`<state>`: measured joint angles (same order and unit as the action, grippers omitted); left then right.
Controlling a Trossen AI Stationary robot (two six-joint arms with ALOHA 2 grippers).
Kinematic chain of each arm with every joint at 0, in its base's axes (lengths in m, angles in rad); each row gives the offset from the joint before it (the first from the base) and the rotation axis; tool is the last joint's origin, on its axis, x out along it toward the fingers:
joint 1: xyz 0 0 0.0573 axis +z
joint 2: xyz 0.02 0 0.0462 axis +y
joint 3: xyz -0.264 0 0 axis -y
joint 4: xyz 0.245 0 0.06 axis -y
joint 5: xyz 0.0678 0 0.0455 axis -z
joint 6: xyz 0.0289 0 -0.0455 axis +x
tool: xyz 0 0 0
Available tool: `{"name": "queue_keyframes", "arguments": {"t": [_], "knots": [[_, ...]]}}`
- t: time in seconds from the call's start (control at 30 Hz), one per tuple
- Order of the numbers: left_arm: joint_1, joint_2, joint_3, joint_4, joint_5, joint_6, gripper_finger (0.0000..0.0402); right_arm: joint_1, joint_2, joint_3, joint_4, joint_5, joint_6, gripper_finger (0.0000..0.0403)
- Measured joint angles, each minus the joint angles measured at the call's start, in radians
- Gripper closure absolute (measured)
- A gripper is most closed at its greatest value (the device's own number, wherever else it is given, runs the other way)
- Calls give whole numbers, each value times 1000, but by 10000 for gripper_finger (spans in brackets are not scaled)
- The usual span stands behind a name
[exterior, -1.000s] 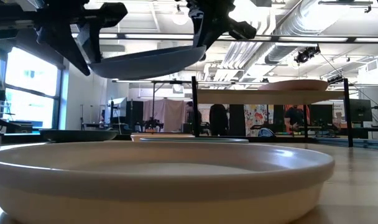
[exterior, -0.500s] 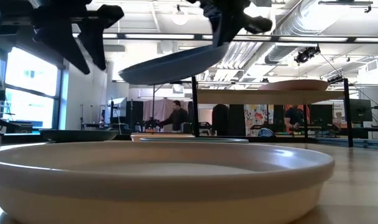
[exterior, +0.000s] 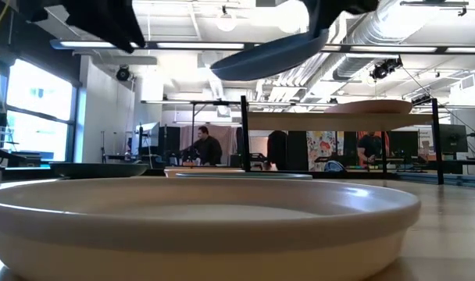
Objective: Place and stack plates onto a shelf
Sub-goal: Stack the blue plate on top of the pink plate on the shelf
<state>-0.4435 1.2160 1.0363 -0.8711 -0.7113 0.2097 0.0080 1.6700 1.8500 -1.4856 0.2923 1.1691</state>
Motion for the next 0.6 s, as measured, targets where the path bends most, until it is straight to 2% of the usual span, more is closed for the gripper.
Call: {"name": "queue_keyframes", "arguments": {"t": [0.13, 0.23, 0.6], "knots": [[0, -43, 0, -1, -97, 0, 279, -23, -70, 0, -65, 48, 1, 403], [0, -77, 0, -1, -128, 0, 280, -38, -127, 0, -86, 92, 1, 403], [108, -166, 0, -1, -138, 11, 280, -117, -285, 0, -86, 232, -33, 403]]}}
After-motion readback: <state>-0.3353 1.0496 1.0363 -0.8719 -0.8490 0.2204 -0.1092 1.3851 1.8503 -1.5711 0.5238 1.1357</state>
